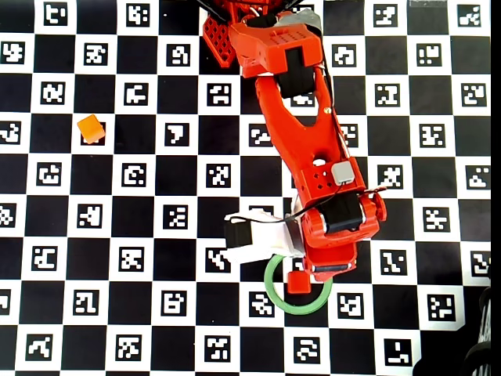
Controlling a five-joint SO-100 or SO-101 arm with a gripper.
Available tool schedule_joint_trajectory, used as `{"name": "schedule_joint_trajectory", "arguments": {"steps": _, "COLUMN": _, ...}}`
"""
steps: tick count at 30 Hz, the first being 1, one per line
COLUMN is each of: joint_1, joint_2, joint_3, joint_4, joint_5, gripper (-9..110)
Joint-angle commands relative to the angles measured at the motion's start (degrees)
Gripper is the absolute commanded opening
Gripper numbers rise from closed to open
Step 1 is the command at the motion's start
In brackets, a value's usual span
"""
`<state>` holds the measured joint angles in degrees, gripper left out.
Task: Grab the red cube then put it in the green circle then put the blue cube on top and finally the orange cube on top
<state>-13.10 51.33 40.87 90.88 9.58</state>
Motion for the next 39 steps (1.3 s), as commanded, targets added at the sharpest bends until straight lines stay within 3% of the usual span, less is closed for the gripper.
{"name": "schedule_joint_trajectory", "arguments": {"steps": 1, "joint_1": 0.0, "joint_2": 1.5, "joint_3": -5.2, "joint_4": -1.5, "joint_5": 0.5, "gripper": 5}}
{"name": "schedule_joint_trajectory", "arguments": {"steps": 39, "joint_1": 3.5, "joint_2": -6.1, "joint_3": -9.0, "joint_4": -7.4, "joint_5": -1.5, "gripper": 5}}
